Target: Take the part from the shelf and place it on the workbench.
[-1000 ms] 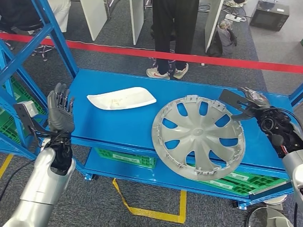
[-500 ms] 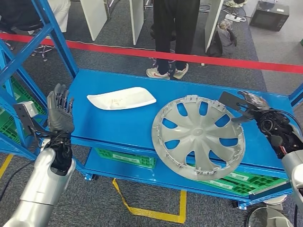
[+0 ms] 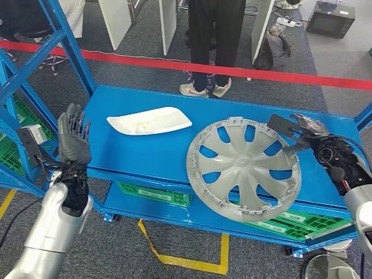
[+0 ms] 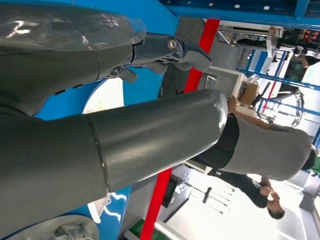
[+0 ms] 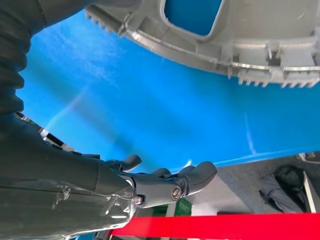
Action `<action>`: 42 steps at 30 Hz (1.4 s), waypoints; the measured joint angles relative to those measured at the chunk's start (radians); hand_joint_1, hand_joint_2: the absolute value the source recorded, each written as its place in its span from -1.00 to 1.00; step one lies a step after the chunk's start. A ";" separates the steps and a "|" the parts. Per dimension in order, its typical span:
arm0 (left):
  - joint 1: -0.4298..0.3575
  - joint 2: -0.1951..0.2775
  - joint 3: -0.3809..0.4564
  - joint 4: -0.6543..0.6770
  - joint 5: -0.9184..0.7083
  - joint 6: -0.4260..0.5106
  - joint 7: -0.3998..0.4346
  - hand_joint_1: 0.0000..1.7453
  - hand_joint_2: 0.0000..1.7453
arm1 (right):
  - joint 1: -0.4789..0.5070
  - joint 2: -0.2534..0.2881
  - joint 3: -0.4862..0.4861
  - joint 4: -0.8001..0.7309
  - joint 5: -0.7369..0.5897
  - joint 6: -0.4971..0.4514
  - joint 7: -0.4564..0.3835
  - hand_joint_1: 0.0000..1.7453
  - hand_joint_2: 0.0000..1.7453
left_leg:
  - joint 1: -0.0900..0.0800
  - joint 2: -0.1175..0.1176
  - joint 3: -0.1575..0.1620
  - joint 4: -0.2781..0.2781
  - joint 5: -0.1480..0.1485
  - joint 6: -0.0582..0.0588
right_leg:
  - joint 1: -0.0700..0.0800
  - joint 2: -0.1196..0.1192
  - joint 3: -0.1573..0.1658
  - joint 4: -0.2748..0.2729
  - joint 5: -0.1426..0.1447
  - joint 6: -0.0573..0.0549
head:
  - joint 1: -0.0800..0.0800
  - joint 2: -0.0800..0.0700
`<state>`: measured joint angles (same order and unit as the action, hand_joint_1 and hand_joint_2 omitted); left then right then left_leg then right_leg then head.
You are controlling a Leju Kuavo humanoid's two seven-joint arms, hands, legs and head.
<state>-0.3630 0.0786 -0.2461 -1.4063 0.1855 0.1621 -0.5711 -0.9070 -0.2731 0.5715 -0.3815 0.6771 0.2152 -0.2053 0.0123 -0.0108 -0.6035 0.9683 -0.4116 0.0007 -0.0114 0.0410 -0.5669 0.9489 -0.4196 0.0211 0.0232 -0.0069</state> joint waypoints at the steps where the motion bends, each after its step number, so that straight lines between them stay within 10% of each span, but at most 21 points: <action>1: 0.001 0.000 0.000 -0.002 0.000 0.001 0.001 -1.00 -1.00 | 0.002 0.002 0.000 0.001 0.000 0.001 -0.001 -1.00 1.00 | 0.000 0.000 0.000 0.000 0.000 0.000 | 0.000 0.000 0.000 0.000 0.000 0.000 | 0.000 0.000; 42: -0.016 -0.010 0.000 -0.009 -0.001 -0.017 0.000 -1.00 -1.00 | 0.073 0.023 0.001 0.026 0.017 -0.005 0.016 -1.00 1.00 | 0.000 0.000 0.003 0.000 0.000 0.000 | 0.000 0.000 0.002 0.000 0.000 0.000 | 0.000 0.000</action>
<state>-0.3792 0.0690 -0.2464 -1.4149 0.1843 0.1452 -0.5711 -0.8343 -0.2502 0.5726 -0.3552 0.6944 0.2106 -0.1896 0.0124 -0.0106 -0.6010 0.9683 -0.4116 0.0007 -0.0112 0.0413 -0.5652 0.9486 -0.4197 0.0211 0.0233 -0.0070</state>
